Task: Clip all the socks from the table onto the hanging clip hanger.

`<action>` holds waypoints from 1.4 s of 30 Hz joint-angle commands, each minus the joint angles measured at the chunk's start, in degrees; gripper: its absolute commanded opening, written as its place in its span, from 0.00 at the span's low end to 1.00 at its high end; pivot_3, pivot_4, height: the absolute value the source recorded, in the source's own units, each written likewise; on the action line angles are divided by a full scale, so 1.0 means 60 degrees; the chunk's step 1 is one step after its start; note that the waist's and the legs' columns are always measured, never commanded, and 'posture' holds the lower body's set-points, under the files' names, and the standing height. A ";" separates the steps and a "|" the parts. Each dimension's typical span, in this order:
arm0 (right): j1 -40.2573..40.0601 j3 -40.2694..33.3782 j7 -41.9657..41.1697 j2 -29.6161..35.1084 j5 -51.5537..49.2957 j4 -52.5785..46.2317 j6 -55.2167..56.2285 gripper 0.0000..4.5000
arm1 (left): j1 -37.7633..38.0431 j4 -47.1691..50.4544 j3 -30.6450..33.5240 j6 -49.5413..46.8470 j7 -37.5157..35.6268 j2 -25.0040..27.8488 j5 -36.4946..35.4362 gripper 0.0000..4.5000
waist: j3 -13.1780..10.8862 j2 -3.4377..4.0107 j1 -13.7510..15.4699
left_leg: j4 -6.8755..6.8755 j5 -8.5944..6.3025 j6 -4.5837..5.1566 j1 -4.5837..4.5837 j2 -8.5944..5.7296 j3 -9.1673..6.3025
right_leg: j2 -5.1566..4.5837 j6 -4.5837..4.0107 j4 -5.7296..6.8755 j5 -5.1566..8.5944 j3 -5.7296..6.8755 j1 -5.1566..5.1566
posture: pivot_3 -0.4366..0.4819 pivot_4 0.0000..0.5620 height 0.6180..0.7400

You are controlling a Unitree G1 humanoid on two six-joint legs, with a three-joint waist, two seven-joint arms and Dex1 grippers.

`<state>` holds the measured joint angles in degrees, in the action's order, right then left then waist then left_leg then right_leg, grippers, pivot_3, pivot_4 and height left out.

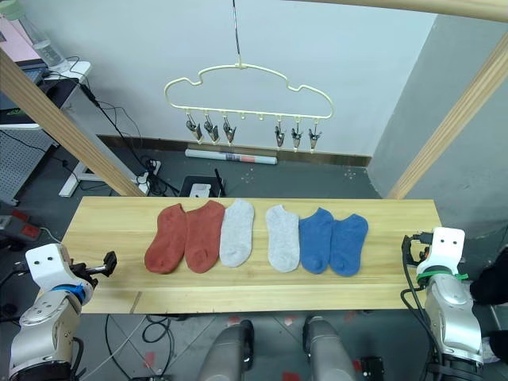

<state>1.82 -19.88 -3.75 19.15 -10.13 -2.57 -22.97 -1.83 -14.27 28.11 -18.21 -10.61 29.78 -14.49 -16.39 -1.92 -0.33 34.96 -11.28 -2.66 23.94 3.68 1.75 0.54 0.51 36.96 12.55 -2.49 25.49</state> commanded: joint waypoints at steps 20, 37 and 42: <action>0.1422 0.1523 -0.4095 0.1305 -0.1868 -0.1865 -0.0532 1.00 | 0.0199 0.3549 0.0308 -0.0285 -0.2505 0.0694 -0.2013 1.00 | -0.0022 -0.0005 -0.0008 | -0.0002 -0.0001 -0.0002 0.0006 0.0004 -0.0001 | 0.0010 0.0005 0.0009 -0.0001 -0.0002 0.0010 | 0.53 0.56 1.00; 0.4516 0.3797 -0.4498 -0.0362 -0.3472 -0.3937 -0.1602 1.00 | -0.3916 0.3289 -0.2144 -0.0231 -0.2848 0.0081 -0.1754 1.00 | -0.0142 -0.0044 -0.0037 | 0.0015 -0.0003 -0.0008 0.0059 0.0002 -0.0019 | 0.0024 0.0026 0.0011 -0.0003 0.0006 0.0039 | 0.46 0.58 1.00; 0.4873 0.4165 -0.4262 -0.0697 -0.3344 -0.3973 -0.1851 1.00 | -0.4630 0.2481 -0.2318 0.0208 -0.2582 -0.0306 -0.1366 0.67 | -0.0141 -0.0045 -0.0080 | 0.0038 -0.0002 -0.0008 0.0127 0.0004 -0.0042 | 0.0025 0.0025 0.0015 -0.0004 0.0027 0.0084 | 0.44 0.58 1.00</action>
<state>30.33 4.66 -29.76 15.18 -29.94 -24.33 -33.77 -28.34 1.05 13.93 -18.86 -26.74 27.96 -23.79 -17.24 -2.19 -0.81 35.23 -11.29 -2.71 24.80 3.69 1.51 0.68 0.66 37.06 12.52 -2.33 26.09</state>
